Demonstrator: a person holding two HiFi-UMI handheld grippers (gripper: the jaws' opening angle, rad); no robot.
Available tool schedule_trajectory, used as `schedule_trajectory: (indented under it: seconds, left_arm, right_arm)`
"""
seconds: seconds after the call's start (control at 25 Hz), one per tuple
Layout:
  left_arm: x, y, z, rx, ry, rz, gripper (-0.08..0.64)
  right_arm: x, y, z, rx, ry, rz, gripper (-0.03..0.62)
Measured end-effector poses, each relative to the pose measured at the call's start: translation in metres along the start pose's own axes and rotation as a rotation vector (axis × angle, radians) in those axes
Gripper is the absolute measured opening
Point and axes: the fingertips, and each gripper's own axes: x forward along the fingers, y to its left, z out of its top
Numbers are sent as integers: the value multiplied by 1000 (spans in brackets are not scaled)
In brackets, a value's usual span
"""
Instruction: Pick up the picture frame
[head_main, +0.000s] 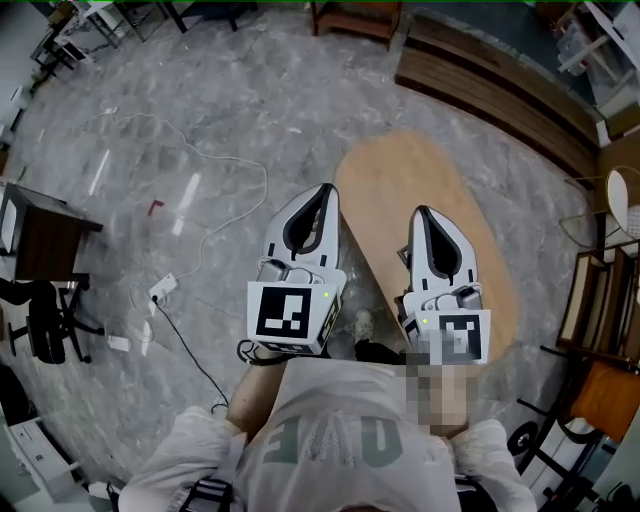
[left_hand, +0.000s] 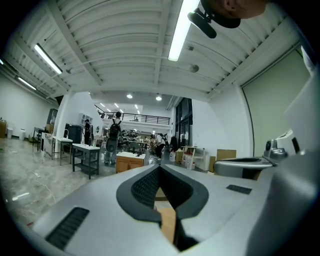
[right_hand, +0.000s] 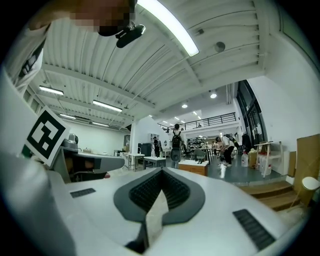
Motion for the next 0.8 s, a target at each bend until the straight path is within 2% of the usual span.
schedule_trajectory:
  seconds: [0.12,0.24,0.4,0.56,0.8]
  left_arm:
    - [9,5,-17,9,1,-7,8]
    - [22,24,-56,-3,26,8,8]
    - [41,49,-116,-29,40,15,8]
    - [59,54,-183,-51,84,7,8]
    - [66,61,-272,-87,170,-11,8]
  right_arm:
    - [12,-2,-11,-15,-26,-3,0]
    - [35,-2,-43,-3,-39,-13,-2]
    - [73,6,-108,-17,-16,6,-2]
    - [85,5,-187,-26,78,4,-2]
    - [83,8,-280,65,166,-63,-2]
